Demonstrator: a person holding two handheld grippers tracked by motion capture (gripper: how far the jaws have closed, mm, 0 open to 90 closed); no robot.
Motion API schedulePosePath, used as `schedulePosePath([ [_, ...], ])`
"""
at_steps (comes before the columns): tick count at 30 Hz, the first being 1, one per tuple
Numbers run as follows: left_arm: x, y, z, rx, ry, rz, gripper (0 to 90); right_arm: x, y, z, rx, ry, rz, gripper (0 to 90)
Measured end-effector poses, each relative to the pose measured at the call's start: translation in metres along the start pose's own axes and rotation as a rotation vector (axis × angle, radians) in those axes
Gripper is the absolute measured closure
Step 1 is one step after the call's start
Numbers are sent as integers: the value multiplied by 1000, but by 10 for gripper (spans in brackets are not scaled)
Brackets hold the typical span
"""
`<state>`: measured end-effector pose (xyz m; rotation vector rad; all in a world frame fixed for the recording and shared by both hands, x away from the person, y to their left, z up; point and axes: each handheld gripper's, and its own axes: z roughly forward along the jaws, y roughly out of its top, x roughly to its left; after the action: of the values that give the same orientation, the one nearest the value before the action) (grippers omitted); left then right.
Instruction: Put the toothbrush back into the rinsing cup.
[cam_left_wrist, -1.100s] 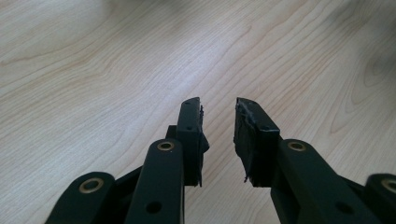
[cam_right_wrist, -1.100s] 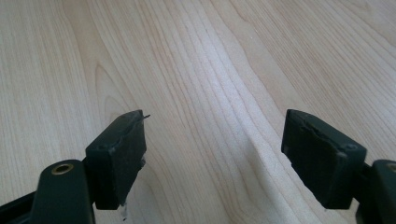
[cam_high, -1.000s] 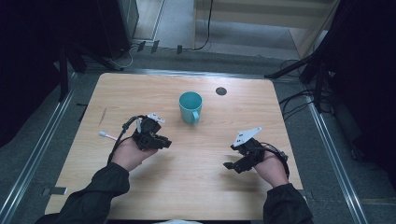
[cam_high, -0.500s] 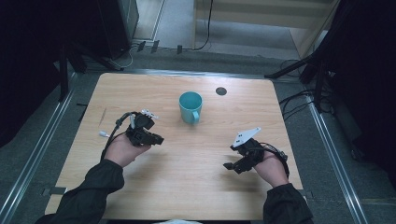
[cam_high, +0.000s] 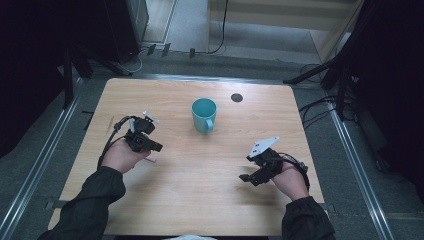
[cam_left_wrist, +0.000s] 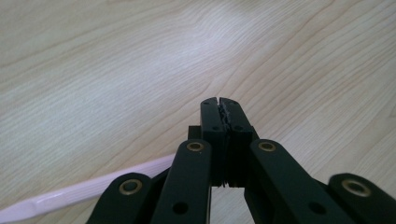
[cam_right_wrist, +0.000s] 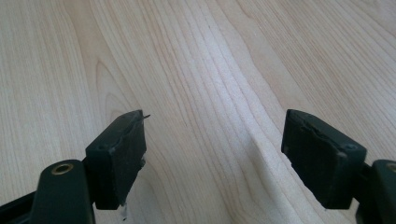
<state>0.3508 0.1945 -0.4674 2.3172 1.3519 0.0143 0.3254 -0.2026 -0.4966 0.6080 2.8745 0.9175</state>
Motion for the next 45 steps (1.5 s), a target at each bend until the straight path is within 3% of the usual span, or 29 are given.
schedulePosePath([
  [5,10,-1,8,54,43,-47,895,0,0,0,0,0,-1,217],
  [12,23,-2,15,94,46,-106,894,0,0,1,3,3,-1,217],
  [22,34,-8,22,135,67,-115,886,1,0,2,18,10,0,217],
  [25,36,-9,23,154,67,-110,887,1,-1,5,40,16,-19,214],
  [45,39,-9,30,163,80,-115,885,1,0,4,25,8,-15,215],
])
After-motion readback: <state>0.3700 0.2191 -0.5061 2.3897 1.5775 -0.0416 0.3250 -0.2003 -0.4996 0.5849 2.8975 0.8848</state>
